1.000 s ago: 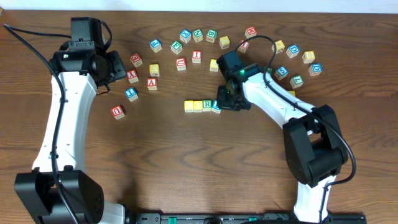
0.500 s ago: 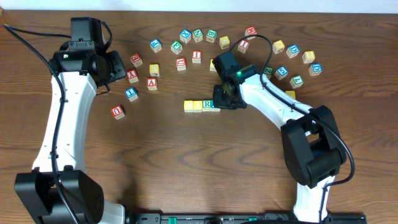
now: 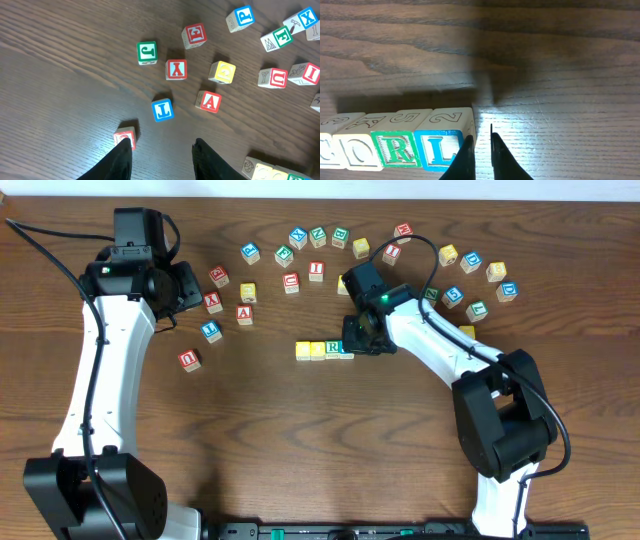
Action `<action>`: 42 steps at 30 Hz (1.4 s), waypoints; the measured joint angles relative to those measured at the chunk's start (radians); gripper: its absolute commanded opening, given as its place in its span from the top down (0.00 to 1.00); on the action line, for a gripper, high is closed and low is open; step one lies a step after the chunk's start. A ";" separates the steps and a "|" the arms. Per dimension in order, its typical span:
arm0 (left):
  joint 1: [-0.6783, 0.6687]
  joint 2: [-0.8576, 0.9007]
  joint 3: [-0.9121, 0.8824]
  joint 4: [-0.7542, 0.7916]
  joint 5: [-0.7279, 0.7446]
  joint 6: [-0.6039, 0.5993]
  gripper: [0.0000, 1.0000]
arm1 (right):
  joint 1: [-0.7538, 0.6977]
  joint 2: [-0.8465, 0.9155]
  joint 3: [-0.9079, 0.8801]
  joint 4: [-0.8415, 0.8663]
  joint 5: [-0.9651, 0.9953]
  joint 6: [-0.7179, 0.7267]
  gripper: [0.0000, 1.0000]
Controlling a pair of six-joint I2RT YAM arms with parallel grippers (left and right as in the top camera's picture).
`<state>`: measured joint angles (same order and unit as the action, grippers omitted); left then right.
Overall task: Spell out CORL
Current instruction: 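Bring both grippers down at the row's left and right ends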
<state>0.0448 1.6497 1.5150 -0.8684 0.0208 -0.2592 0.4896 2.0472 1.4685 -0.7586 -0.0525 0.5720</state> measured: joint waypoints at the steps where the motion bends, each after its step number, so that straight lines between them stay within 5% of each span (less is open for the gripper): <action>1: 0.000 0.000 0.000 -0.004 0.003 0.000 0.62 | -0.003 0.000 0.000 -0.002 0.000 -0.003 0.88; 4: -0.002 0.000 -0.004 -0.015 0.045 -0.006 0.73 | -0.021 0.000 0.000 -0.023 0.000 -0.012 0.87; 9: -0.038 0.024 -0.049 -0.014 0.080 -0.002 0.92 | -0.046 0.000 0.000 -0.058 -0.001 -0.026 0.99; 23: -0.150 0.259 -0.111 0.035 0.335 0.033 0.93 | -0.092 0.000 -0.014 0.024 -0.092 -0.111 0.99; 32: -0.151 0.266 -0.181 0.100 0.402 0.077 0.92 | -0.183 -0.007 -0.201 0.293 -0.346 -0.157 0.99; 42: -0.160 0.266 -0.316 0.274 0.513 0.080 0.93 | -0.222 -0.010 -0.247 0.340 -0.476 -0.169 0.99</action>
<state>-0.1154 1.9156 1.1992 -0.5941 0.5339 -0.1787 0.2676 2.0369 1.2213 -0.4183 -0.5282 0.4034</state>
